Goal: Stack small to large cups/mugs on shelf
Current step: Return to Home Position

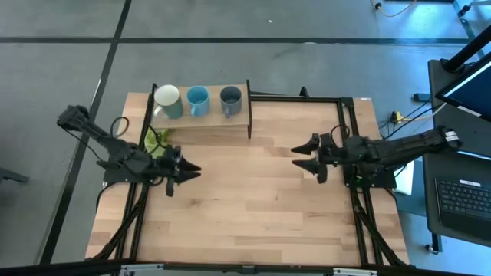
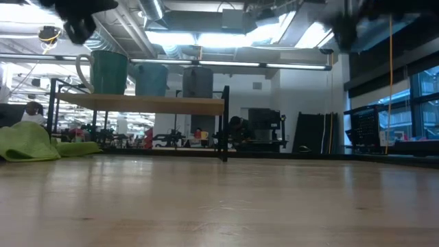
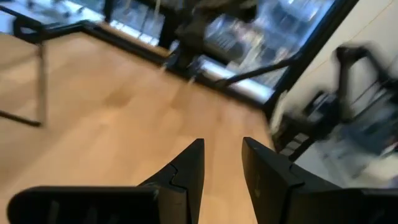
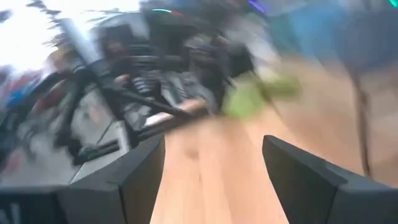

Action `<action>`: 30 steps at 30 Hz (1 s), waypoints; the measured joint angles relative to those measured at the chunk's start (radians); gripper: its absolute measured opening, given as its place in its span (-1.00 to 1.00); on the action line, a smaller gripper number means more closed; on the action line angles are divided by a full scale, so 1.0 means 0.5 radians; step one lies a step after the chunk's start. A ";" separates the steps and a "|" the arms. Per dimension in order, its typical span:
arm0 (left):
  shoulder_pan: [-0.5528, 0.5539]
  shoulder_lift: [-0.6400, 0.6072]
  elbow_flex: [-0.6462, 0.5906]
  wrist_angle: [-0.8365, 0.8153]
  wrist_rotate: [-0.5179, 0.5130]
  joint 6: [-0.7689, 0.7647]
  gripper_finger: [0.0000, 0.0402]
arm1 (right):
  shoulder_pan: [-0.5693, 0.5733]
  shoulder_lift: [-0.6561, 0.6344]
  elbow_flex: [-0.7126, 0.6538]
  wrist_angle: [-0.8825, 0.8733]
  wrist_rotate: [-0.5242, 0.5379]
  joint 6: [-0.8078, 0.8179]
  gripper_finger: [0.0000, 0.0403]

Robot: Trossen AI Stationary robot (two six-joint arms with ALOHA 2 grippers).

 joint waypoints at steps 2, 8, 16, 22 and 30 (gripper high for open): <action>-0.029 0.004 -0.180 0.342 0.000 -0.021 -0.49 | -0.013 0.002 -0.105 0.028 0.092 0.378 0.35; -0.125 0.002 -0.574 0.824 -0.031 -0.164 -0.48 | 0.048 0.011 -0.321 0.872 -0.385 -0.105 0.35; -0.258 -0.006 -0.927 1.157 -0.170 -0.402 -0.48 | 0.022 -0.002 -0.879 1.659 -0.785 -0.194 0.35; -0.264 0.006 -0.928 0.960 -0.154 -0.077 -0.48 | -0.043 0.013 -0.884 1.494 -0.728 -0.421 0.35; -0.263 0.008 -0.928 0.429 -0.115 0.167 -0.47 | -0.112 0.015 -0.884 0.954 -0.747 -0.316 0.35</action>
